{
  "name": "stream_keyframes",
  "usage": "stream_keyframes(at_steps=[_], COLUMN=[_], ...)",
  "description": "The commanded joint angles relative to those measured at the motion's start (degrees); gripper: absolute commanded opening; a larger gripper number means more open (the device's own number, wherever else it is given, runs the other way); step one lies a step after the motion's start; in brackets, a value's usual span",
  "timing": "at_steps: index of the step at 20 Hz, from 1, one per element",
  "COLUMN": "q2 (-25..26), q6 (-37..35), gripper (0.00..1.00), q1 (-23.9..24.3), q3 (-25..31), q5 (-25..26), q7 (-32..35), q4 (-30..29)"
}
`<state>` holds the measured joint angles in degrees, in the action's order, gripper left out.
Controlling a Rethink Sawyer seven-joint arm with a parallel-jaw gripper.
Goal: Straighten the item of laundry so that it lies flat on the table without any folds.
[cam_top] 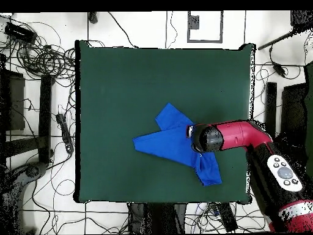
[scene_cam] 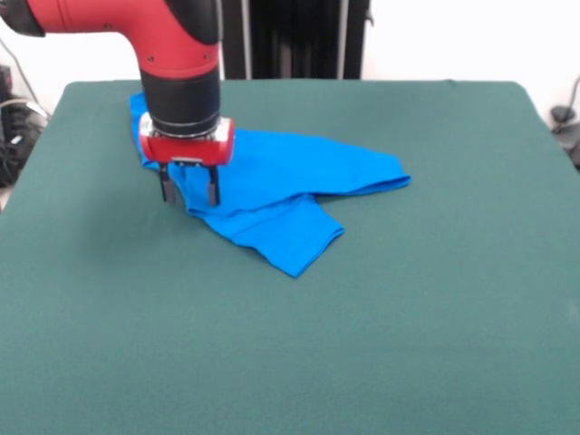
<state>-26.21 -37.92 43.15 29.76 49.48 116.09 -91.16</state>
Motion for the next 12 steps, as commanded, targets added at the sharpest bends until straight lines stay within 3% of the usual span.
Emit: stream_keyframes(at_steps=[1,12], q2=[2.5,-1.0], q6=[3.9,4.4], gripper=[1.00,1.00], q1=[-4.8,-5.1], q3=[-1.3,-2.1], q5=[1.2,-1.0], q7=[0.8,1.4], q4=[2.3,-1.6])
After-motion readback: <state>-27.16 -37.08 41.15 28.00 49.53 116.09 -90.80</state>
